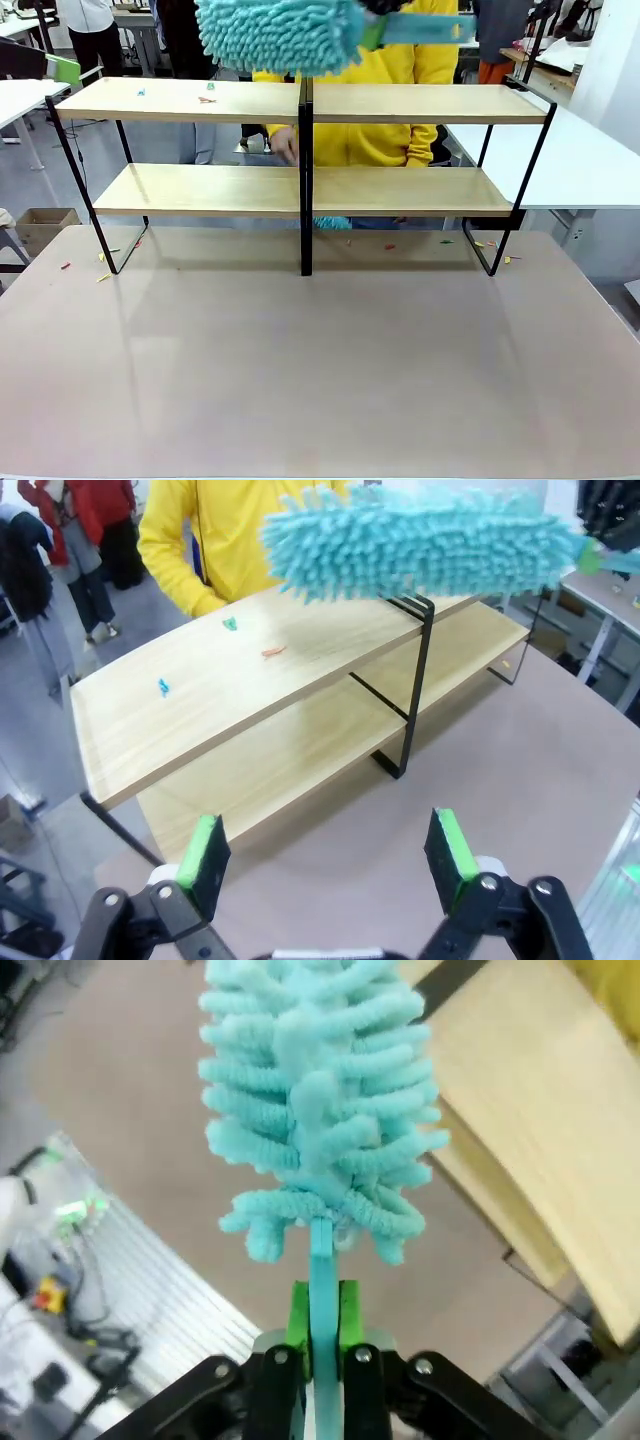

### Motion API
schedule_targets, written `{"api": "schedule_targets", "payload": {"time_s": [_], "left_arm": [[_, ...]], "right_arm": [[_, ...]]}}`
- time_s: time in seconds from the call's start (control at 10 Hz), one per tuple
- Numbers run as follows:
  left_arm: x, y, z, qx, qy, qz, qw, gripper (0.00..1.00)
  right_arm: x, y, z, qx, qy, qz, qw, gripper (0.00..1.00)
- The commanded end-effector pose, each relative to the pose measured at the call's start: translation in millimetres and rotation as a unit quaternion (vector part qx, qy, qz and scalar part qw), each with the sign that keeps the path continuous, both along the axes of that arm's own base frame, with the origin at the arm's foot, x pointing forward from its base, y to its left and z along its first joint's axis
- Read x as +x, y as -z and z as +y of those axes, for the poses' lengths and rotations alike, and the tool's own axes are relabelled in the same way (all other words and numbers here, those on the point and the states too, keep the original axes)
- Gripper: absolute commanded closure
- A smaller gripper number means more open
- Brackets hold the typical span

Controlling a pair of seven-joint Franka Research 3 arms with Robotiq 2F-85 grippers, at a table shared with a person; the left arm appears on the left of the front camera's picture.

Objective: Clean the shelves.
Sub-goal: Clean another randomly selected level of the Shelf with the Duster.

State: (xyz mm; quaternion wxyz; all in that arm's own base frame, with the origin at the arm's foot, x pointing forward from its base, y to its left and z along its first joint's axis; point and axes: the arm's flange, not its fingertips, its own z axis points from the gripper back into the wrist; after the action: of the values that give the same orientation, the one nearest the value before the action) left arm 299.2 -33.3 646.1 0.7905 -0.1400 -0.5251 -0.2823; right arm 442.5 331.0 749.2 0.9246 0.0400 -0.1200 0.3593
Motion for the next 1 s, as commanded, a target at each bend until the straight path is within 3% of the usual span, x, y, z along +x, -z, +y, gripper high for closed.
{"api": "schedule_targets", "payload": {"time_s": [0.0, 0.3, 0.6, 0.8, 0.9], "left_arm": [[-1, 1, 1, 0.003, 0.002, -0.002, 1.0, 0.0], [-1, 1, 1, 0.003, 0.002, -0.002, 1.0, 0.0], [-1, 1, 1, 0.003, 0.002, -0.002, 1.0, 0.0], [-1, 1, 1, 0.003, 0.002, -0.002, 1.0, 0.0], [-1, 1, 1, 0.003, 0.002, -0.002, 1.0, 0.0]], "right_arm": [[53, -15, 43, 0.005, 0.068, 0.003, 0.998, 0.88], [80, 6, 63, 0.022, 0.114, -0.028, 0.993, 0.88], [114, 25, 83, 0.051, 0.135, -0.031, 0.989, 0.88], [125, 30, 89, 0.086, 0.156, -0.038, 0.983, 0.88], [126, 33, 89, 0.089, 0.155, -0.024, 0.984, 0.88]]}}
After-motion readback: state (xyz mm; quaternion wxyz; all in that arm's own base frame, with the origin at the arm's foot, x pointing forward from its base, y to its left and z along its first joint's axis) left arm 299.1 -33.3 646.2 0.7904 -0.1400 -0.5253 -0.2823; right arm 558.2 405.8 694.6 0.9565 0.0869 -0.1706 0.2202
